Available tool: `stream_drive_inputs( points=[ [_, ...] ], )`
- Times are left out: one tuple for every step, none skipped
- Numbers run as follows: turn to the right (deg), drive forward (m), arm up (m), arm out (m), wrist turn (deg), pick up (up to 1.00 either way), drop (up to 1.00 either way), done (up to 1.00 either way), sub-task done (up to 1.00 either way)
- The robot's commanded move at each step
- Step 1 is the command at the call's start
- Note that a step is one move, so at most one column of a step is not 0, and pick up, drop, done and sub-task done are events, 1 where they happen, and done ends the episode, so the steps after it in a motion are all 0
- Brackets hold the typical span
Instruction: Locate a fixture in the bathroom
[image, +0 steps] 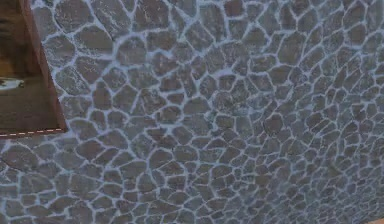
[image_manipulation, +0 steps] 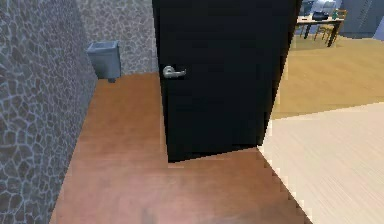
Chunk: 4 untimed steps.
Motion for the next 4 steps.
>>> stream_drive_inputs(
  points=[
    [30.0, 0.00, 0.00, 0.00, 0.0, 0.00, 0.00, 0.00, 0.00],
    [0.0, 0.20, 0.00, 0.00, 0.0, 0.00, 0.00, 0.00, 0.00],
    [-45.0, 0.00, 0.00, 0.00, 0.0, 0.00, 0.00, 0.00, 0.00],
    [-45.0, 0.00, 0.00, 0.00, 0.0, 0.00, 0.00, 0.00, 0.00]
  ],
)
